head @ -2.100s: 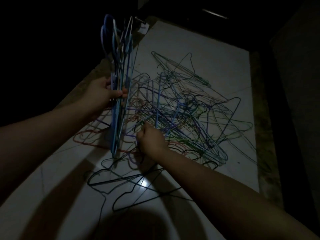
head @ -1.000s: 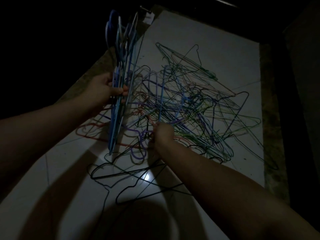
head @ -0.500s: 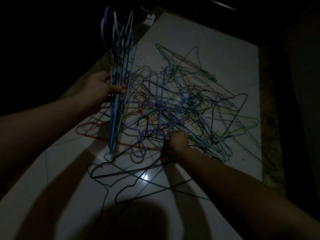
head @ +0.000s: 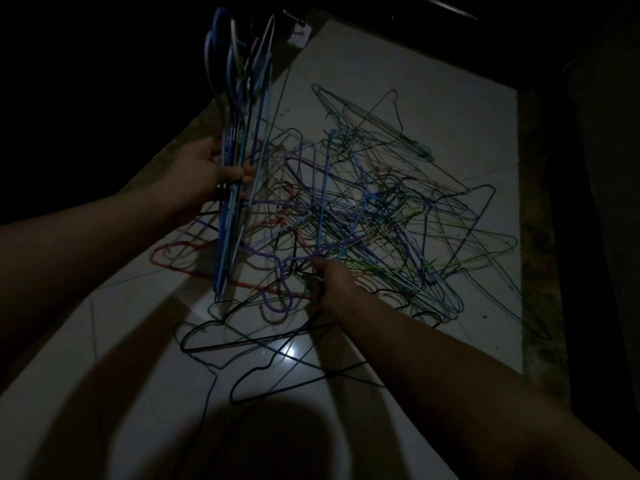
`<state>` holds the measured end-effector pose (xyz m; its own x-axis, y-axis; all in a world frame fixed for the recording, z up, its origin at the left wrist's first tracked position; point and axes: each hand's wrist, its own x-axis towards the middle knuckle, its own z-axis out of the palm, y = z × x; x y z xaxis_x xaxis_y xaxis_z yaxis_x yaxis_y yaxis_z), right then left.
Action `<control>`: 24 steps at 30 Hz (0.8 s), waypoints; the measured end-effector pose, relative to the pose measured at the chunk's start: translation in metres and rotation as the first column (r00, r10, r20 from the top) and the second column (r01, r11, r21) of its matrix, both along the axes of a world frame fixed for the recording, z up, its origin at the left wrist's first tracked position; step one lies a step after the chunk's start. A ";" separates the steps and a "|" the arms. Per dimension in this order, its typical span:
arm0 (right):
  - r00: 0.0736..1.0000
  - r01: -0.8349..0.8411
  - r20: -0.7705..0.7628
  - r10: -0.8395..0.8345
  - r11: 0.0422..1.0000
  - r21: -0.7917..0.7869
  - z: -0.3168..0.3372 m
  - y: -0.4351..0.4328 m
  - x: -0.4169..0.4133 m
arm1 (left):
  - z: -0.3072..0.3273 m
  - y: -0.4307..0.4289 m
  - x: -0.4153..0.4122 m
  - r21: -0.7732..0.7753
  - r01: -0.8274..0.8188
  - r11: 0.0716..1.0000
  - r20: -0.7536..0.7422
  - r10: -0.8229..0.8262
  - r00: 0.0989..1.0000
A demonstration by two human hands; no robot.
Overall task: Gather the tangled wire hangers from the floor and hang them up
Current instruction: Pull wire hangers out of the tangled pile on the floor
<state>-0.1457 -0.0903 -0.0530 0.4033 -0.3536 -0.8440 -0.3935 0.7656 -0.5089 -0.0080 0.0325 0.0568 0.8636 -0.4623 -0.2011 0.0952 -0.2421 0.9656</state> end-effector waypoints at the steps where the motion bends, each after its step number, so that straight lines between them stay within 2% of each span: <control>1: 0.999 -0.038 0.012 0.038 0.999 0.018 0.001 -0.003 0.002 | -0.001 0.001 0.000 0.004 0.003 1.000 0.006 -0.003 1.000; 3: 0.998 -0.040 0.058 0.035 0.996 0.080 0.001 -0.007 0.009 | -0.001 0.002 0.000 0.006 0.007 1.000 0.006 -0.007 1.000; 6: 0.975 0.078 0.187 -0.122 0.971 0.226 0.004 -0.005 0.025 | -0.002 0.004 0.004 0.000 0.004 1.000 -0.006 -0.004 1.000; 10: 0.918 0.168 0.290 -0.271 0.927 0.336 0.018 0.002 0.045 | -0.006 0.006 0.009 0.000 -0.020 1.000 -0.010 0.020 1.000; 19: 0.839 0.254 0.303 -0.452 0.818 0.516 0.004 0.011 0.098 | -0.016 0.023 0.027 -0.002 -0.040 0.999 -0.016 0.040 0.999; 24: 0.818 0.298 0.302 -0.489 0.810 0.505 -0.011 0.016 0.125 | -0.026 0.032 0.040 -0.025 -0.037 0.999 -0.054 0.036 0.998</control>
<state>-0.0204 -0.0745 -0.0638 0.6397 -0.2108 -0.7391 0.1560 0.9772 -0.1438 0.0325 0.0646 0.0305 0.8683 -0.4363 -0.2362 0.1556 -0.2125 0.9647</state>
